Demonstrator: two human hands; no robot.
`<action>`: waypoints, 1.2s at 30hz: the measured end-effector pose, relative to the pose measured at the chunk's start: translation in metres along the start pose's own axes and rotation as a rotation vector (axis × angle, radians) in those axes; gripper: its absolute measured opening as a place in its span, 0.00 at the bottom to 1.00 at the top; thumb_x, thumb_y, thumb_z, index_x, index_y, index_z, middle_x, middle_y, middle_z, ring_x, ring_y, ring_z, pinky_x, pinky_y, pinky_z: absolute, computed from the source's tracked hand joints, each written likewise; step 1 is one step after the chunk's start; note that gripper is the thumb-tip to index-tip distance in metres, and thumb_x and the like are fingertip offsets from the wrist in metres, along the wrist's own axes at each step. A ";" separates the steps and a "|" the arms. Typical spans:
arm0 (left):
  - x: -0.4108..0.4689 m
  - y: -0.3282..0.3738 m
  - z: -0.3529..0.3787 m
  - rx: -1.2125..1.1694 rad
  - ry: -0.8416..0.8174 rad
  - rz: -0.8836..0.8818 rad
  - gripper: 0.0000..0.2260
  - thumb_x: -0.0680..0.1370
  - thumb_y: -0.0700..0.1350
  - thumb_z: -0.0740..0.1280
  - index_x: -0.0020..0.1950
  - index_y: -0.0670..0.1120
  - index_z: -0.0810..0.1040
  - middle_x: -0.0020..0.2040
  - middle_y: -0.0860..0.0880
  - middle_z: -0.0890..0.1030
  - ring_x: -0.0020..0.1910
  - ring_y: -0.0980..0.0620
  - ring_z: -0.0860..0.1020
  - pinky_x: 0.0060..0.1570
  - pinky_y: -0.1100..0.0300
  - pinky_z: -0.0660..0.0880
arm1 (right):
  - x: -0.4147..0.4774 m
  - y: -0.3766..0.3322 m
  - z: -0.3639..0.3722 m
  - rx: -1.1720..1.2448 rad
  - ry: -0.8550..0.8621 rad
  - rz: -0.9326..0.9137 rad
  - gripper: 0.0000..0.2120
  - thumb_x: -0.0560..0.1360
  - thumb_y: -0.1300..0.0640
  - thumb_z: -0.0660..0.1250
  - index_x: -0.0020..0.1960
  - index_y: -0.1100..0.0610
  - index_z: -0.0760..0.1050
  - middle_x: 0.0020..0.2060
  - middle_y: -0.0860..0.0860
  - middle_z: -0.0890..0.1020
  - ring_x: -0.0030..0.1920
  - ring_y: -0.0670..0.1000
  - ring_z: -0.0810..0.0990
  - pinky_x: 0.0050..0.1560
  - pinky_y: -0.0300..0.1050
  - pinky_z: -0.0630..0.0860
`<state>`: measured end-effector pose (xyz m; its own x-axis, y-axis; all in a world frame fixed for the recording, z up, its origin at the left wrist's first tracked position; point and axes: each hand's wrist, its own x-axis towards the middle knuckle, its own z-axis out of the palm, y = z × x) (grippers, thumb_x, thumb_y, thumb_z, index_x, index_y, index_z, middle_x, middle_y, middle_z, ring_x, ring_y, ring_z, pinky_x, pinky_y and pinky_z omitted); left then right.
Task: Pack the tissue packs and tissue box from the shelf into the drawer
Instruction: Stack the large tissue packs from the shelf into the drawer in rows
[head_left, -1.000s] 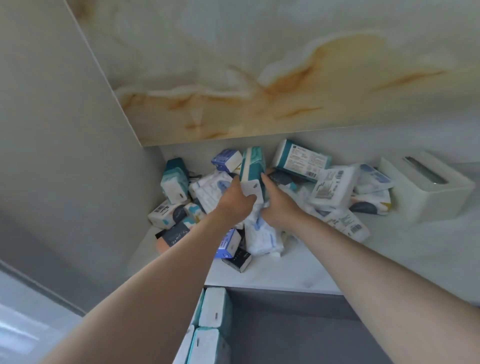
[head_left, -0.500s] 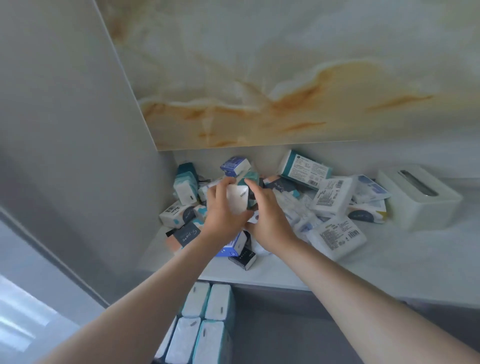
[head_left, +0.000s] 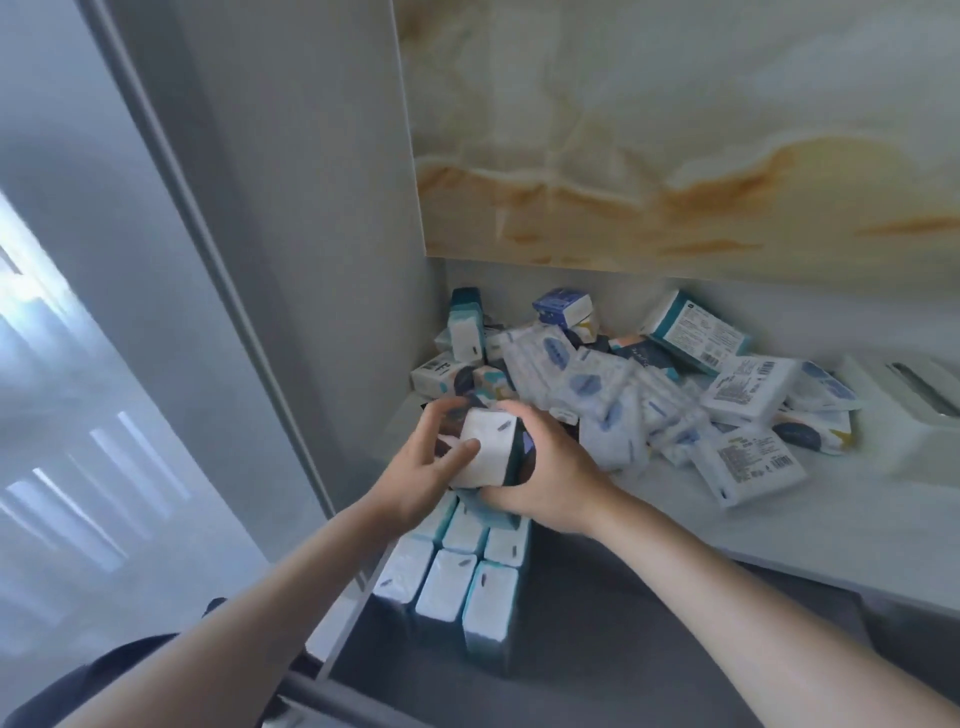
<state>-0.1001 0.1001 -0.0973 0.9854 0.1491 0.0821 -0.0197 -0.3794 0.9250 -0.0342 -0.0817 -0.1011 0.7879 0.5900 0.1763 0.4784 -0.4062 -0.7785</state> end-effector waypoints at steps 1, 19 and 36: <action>-0.003 -0.006 -0.010 -0.001 -0.026 -0.048 0.18 0.74 0.58 0.63 0.63 0.61 0.71 0.53 0.48 0.77 0.48 0.50 0.76 0.49 0.54 0.75 | -0.002 -0.001 0.007 0.011 -0.044 0.031 0.43 0.60 0.41 0.79 0.70 0.39 0.63 0.62 0.43 0.74 0.61 0.43 0.74 0.60 0.41 0.73; -0.057 -0.113 -0.067 0.911 -0.661 -0.328 0.28 0.78 0.30 0.53 0.75 0.49 0.66 0.73 0.50 0.71 0.70 0.48 0.70 0.68 0.56 0.67 | -0.027 0.009 0.121 0.043 -0.447 0.343 0.37 0.58 0.38 0.78 0.63 0.34 0.64 0.61 0.45 0.76 0.54 0.49 0.81 0.58 0.53 0.80; -0.066 -0.112 -0.064 0.701 -0.576 -0.537 0.20 0.77 0.46 0.65 0.69 0.54 0.69 0.64 0.49 0.75 0.57 0.47 0.79 0.54 0.54 0.79 | -0.058 -0.003 0.204 -0.140 -0.451 0.393 0.44 0.63 0.48 0.80 0.72 0.45 0.59 0.62 0.50 0.64 0.57 0.51 0.71 0.53 0.41 0.69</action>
<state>-0.1738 0.1907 -0.1823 0.7707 0.0678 -0.6336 0.3647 -0.8623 0.3514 -0.1609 0.0275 -0.2319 0.6889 0.6020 -0.4037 0.2558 -0.7230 -0.6418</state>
